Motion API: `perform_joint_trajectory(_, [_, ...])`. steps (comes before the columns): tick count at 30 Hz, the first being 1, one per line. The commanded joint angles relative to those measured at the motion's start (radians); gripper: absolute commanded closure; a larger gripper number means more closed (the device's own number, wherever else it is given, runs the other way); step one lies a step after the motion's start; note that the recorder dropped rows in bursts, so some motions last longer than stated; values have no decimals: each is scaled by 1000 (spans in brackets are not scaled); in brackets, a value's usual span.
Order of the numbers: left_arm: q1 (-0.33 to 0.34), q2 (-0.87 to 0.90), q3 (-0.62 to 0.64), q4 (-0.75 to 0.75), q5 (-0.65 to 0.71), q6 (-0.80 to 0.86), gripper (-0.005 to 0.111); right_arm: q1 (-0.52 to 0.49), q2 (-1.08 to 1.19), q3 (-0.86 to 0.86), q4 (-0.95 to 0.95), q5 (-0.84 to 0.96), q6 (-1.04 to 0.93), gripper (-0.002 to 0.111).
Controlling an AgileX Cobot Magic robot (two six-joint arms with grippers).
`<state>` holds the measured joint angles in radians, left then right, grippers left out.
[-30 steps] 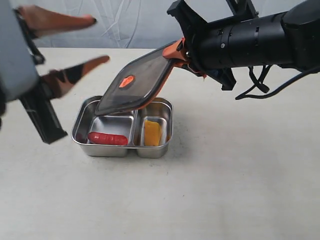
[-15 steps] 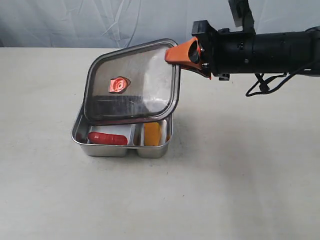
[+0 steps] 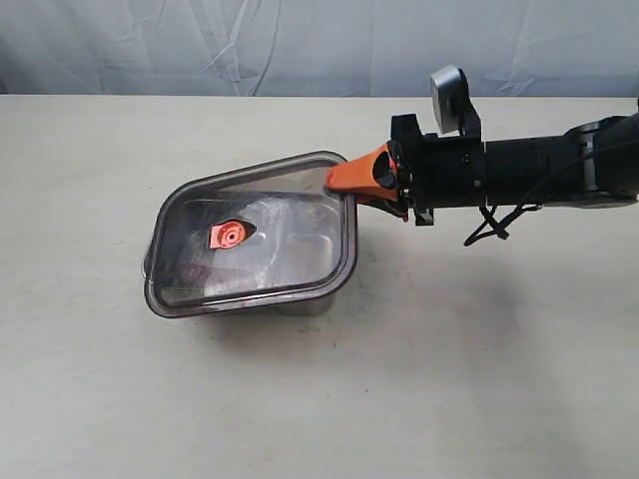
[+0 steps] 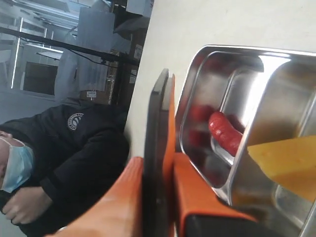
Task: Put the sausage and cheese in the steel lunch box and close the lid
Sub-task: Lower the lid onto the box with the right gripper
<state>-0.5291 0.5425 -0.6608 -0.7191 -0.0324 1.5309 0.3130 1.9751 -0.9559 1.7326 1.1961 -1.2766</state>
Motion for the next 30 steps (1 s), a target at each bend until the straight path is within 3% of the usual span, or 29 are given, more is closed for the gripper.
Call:
perform_joint_trajectory(1, [0, -5, -2, -11, -2, -5, 64, -11, 19, 1, 12, 25, -33, 109])
perform_joint_trajectory(12, [0, -5, -2, -11, 0, -5, 64, -26, 24, -66, 12, 24, -33, 109])
perform_joint_trajectory(24, [0, -5, -2, -11, 16, -5, 64, -23, 48, -66, 12, -122, -31, 109])
perform_joint_trajectory(30, [0, -5, -2, -11, 18, -5, 64, -23, 127, -66, 12, -72, -31, 105])
